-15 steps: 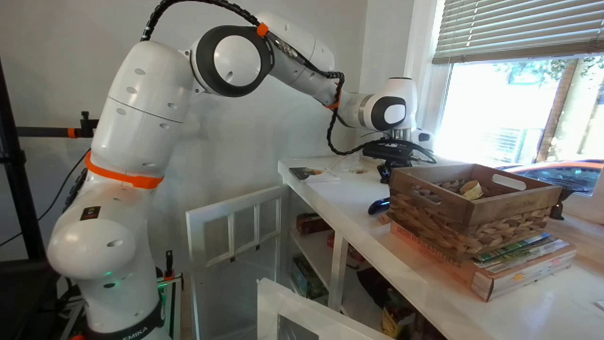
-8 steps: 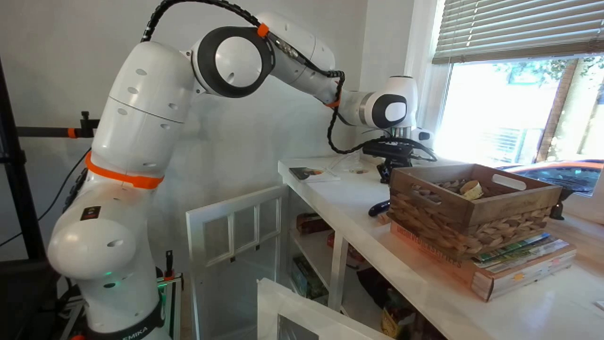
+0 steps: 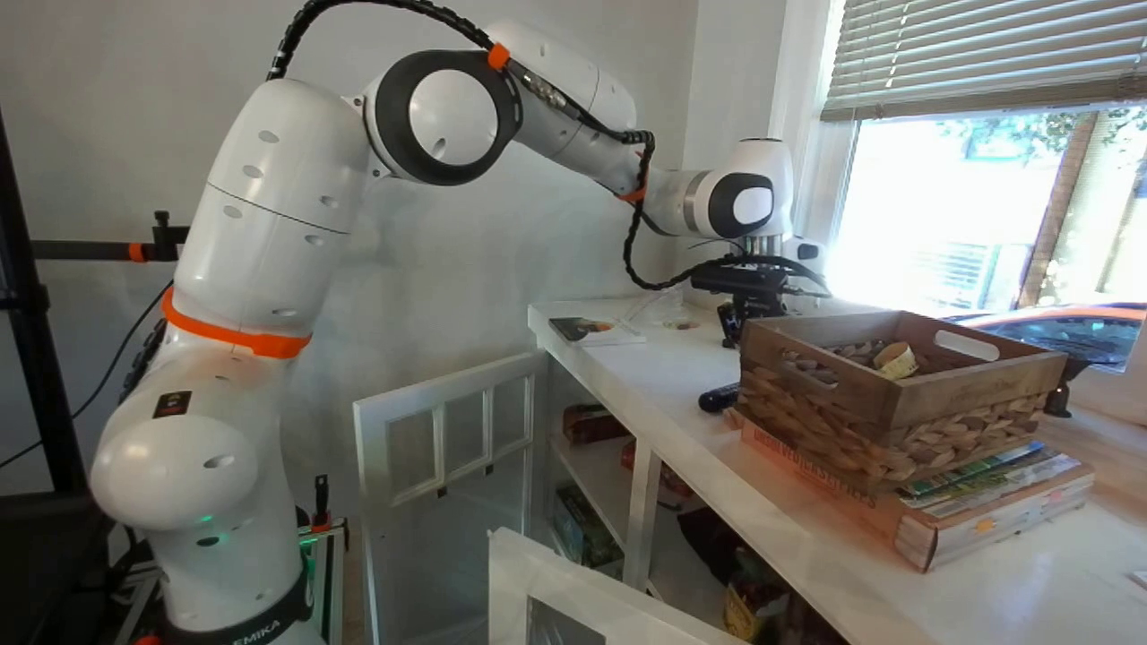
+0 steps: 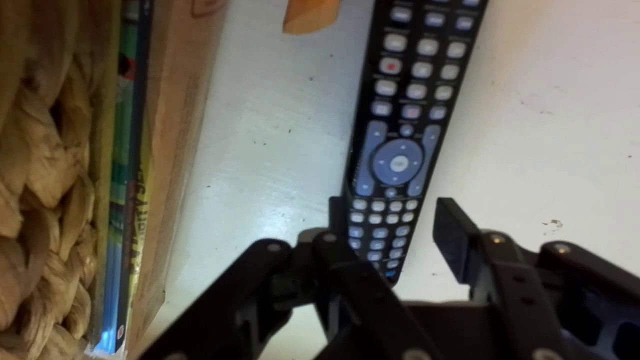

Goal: Take the remote out of the basket and place it on the table top

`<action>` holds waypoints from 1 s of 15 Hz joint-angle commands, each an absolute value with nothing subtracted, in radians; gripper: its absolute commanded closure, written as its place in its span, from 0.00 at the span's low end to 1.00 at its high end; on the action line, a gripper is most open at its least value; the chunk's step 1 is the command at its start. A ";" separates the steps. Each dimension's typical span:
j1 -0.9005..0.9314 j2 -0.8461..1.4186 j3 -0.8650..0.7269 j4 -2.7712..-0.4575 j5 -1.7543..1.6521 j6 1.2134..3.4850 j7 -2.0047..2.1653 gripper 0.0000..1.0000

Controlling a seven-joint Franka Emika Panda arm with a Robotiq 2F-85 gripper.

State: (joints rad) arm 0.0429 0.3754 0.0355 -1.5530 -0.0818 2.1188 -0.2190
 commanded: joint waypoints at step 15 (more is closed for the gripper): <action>0.061 0.399 0.024 -1.402 -0.131 2.069 -0.151 0.00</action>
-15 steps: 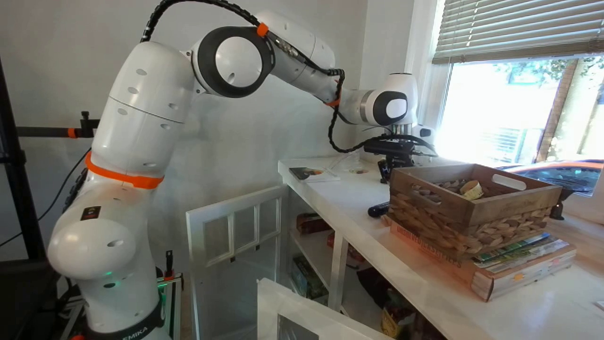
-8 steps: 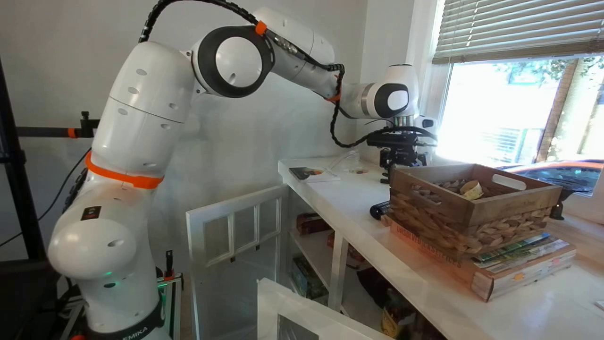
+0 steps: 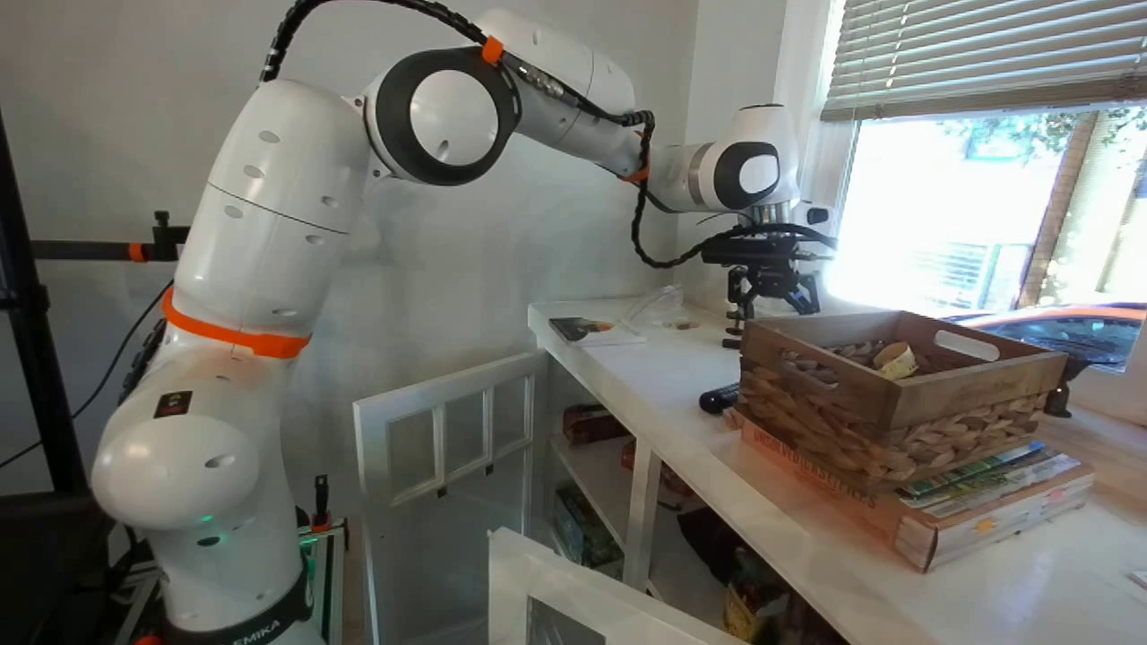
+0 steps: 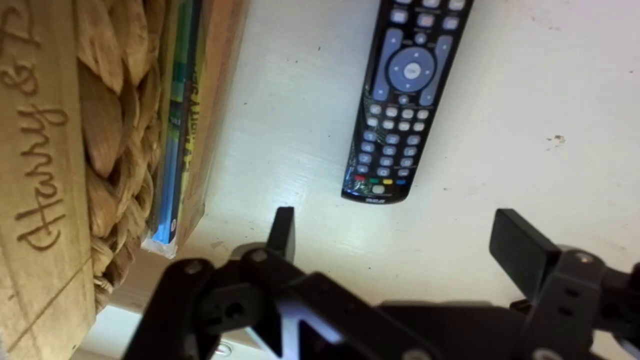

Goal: Take the remote out of the basket and place it on the table top

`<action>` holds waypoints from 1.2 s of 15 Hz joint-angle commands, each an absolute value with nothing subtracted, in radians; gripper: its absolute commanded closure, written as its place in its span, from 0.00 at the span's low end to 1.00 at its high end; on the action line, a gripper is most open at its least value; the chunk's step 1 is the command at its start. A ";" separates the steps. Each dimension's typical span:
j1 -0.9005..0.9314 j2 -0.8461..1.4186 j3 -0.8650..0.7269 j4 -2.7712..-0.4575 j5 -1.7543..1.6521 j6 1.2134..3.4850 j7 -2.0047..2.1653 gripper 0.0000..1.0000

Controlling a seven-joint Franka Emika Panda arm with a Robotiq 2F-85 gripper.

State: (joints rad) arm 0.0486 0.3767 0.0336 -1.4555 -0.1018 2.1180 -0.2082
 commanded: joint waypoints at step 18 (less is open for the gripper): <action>0.067 0.336 0.027 -1.348 -0.105 1.773 -0.012 0.00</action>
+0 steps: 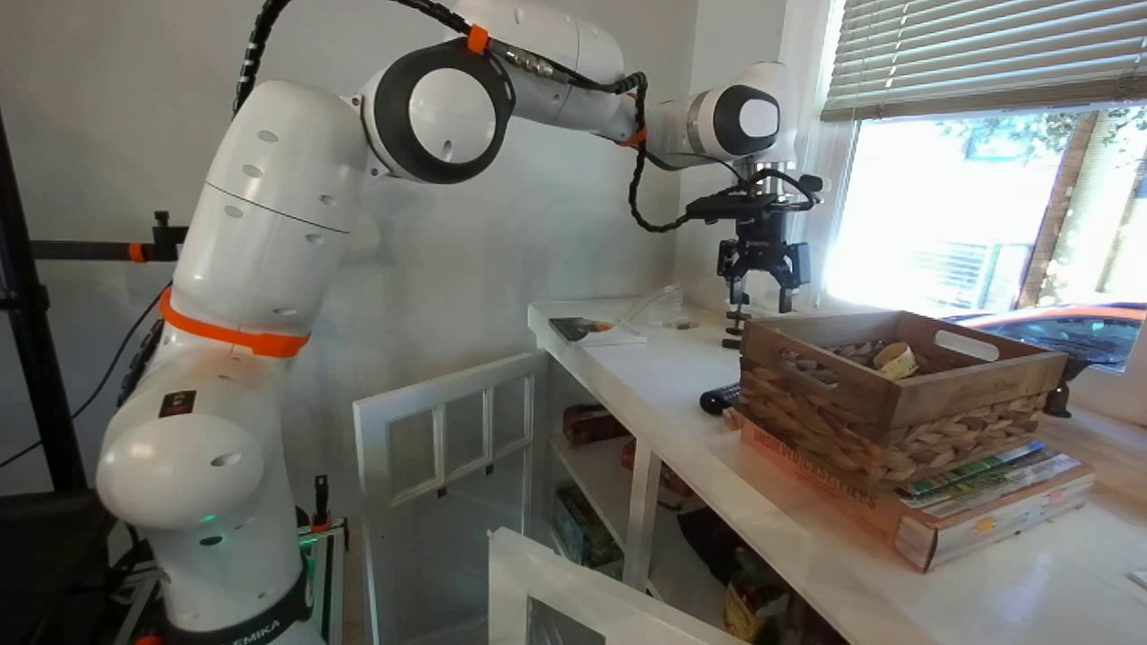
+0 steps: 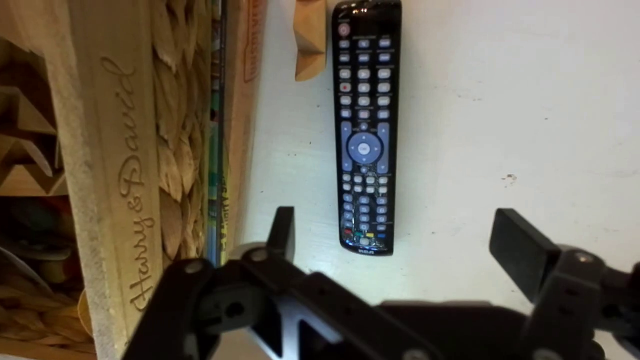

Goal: Take the remote out of the basket and place it on the table top

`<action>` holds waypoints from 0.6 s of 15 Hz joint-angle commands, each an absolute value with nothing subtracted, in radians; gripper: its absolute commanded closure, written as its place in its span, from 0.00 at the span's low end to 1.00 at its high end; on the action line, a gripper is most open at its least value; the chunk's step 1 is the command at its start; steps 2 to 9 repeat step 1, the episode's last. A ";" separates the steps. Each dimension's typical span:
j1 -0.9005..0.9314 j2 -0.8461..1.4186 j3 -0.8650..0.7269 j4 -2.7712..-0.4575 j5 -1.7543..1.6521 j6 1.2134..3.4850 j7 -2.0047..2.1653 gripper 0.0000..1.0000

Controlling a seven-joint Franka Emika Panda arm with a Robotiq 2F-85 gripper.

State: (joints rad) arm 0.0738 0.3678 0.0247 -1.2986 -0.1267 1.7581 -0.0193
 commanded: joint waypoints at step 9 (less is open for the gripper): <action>0.073 0.366 0.025 -1.301 -0.126 1.759 -0.019 0.00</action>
